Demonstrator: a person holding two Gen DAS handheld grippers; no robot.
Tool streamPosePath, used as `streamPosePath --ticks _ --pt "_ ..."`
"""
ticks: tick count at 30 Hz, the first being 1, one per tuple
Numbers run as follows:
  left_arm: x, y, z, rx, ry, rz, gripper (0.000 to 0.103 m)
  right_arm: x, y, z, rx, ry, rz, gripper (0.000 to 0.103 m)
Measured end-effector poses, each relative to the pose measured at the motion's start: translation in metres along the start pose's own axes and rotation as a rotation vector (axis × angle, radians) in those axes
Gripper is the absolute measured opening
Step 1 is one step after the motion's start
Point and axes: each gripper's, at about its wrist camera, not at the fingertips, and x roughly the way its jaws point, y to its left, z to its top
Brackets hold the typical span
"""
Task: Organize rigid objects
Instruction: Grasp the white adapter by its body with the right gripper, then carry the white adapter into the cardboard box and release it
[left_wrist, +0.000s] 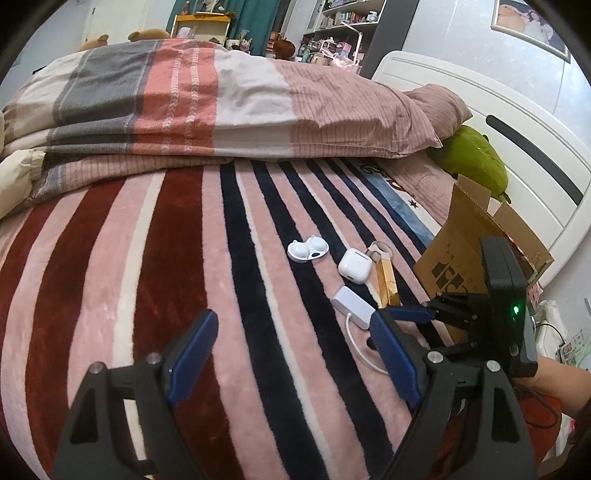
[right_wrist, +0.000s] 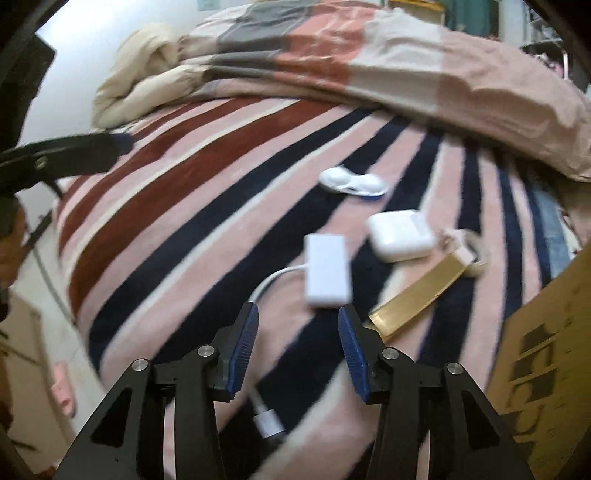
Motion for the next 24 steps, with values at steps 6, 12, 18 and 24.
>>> streamPosePath --ticks 6,12,18,24 --pt "0.007 0.002 0.004 -0.007 0.008 0.0 0.082 0.015 -0.012 0.012 0.04 0.007 -0.005 0.041" --pt "0.016 0.001 0.005 -0.005 0.031 -0.01 0.082 0.034 -0.009 0.024 0.024 0.026 -0.039 0.024" --pt "0.024 -0.013 0.013 -0.005 0.058 -0.102 0.082 0.008 0.004 0.022 -0.014 -0.022 0.017 0.024" --pt "0.014 -0.036 0.034 0.003 0.061 -0.243 0.065 -0.054 0.032 0.04 -0.048 -0.184 0.117 0.024"
